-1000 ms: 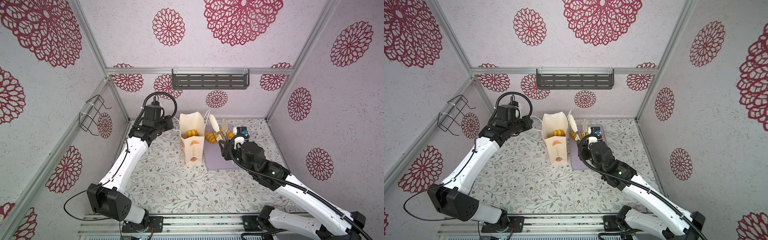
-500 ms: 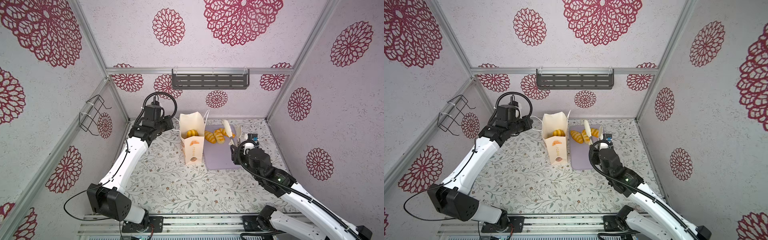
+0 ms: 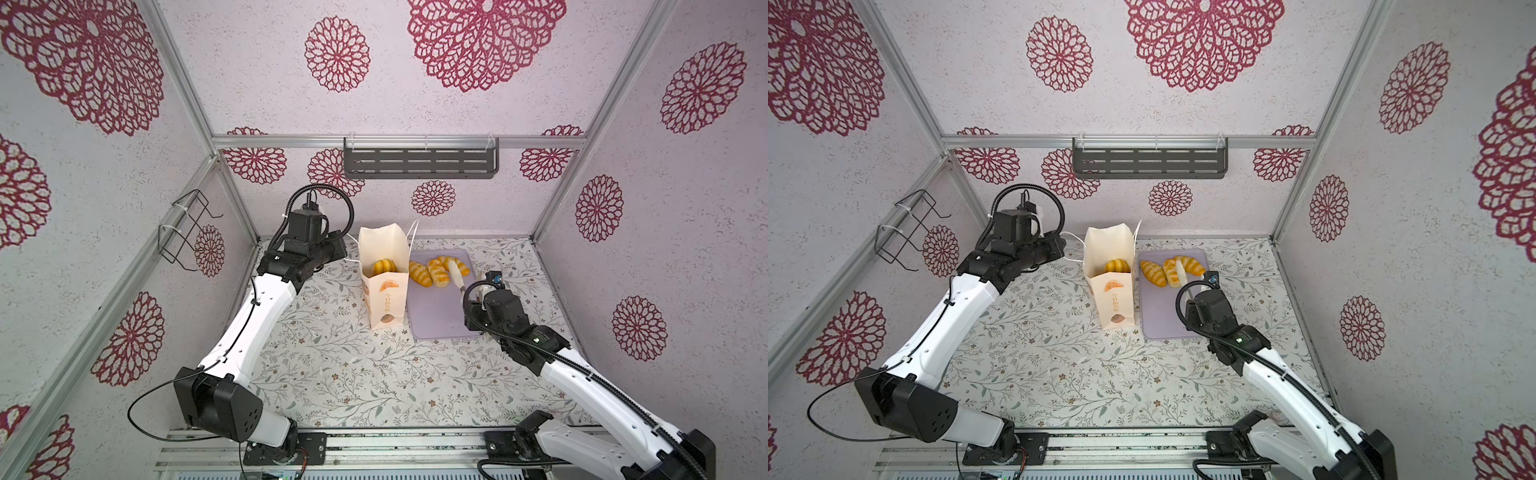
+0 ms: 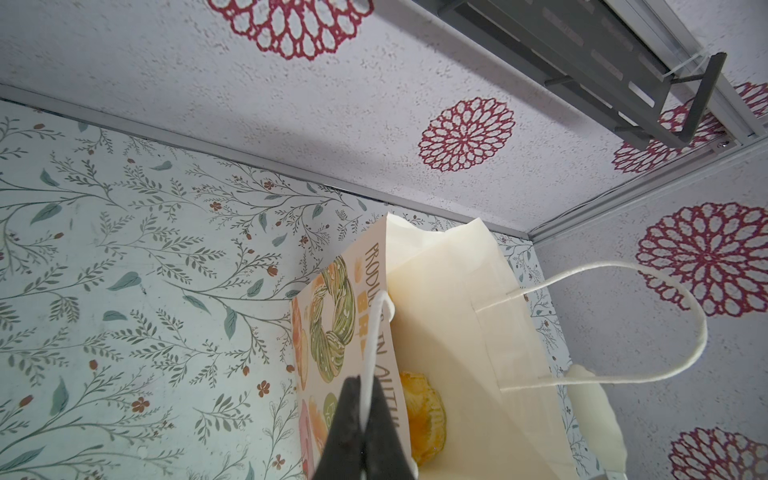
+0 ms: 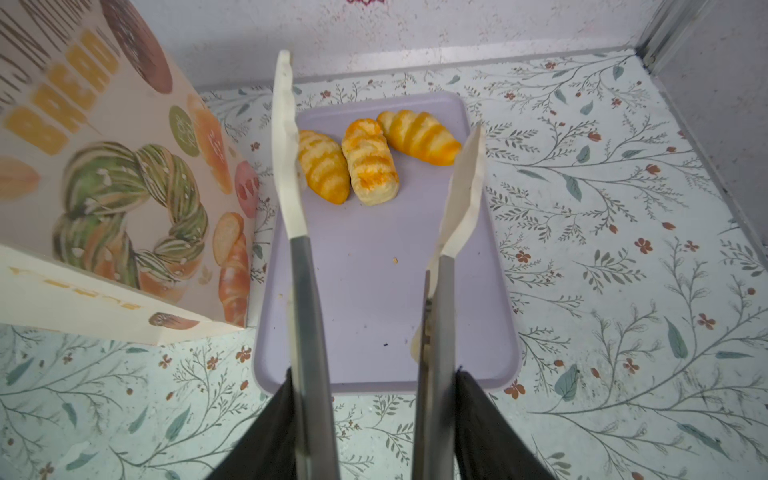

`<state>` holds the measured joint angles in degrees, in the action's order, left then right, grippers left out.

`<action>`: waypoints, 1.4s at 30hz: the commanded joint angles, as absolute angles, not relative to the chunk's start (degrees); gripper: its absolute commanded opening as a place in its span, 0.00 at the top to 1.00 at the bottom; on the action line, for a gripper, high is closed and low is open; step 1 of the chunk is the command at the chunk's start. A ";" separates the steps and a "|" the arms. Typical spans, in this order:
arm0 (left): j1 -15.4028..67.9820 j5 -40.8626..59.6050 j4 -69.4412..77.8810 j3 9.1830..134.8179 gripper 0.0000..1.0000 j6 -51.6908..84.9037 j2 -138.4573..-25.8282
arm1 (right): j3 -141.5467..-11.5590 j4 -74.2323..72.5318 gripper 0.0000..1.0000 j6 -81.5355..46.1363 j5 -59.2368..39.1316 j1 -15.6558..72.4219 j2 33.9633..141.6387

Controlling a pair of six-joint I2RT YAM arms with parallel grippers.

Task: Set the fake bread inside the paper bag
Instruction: 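Lower the open tongs with the right gripper around a striped bun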

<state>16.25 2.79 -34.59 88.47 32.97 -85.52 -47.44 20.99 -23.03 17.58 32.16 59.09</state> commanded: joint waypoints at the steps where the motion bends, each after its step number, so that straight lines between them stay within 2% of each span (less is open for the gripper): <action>1: 16.23 2.37 -33.88 87.79 1.00 32.27 -85.39 | -49.23 19.36 0.47 -20.31 15.82 31.48 60.67; 12: 16.21 2.09 -33.83 87.61 1.00 32.21 -85.60 | -51.54 18.09 0.48 -17.49 14.78 30.02 67.17; 21: 16.21 2.53 -33.61 87.52 1.00 32.28 -85.42 | -55.79 19.31 0.53 -14.18 12.94 28.88 76.22; 42: 16.11 3.08 -33.82 87.80 1.00 32.17 -85.40 | -63.33 21.79 0.54 -10.03 13.57 27.58 89.36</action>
<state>16.23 2.50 -34.57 88.12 32.97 -85.52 -60.90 21.71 -11.73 12.21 27.88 89.69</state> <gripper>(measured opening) 0.047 0.457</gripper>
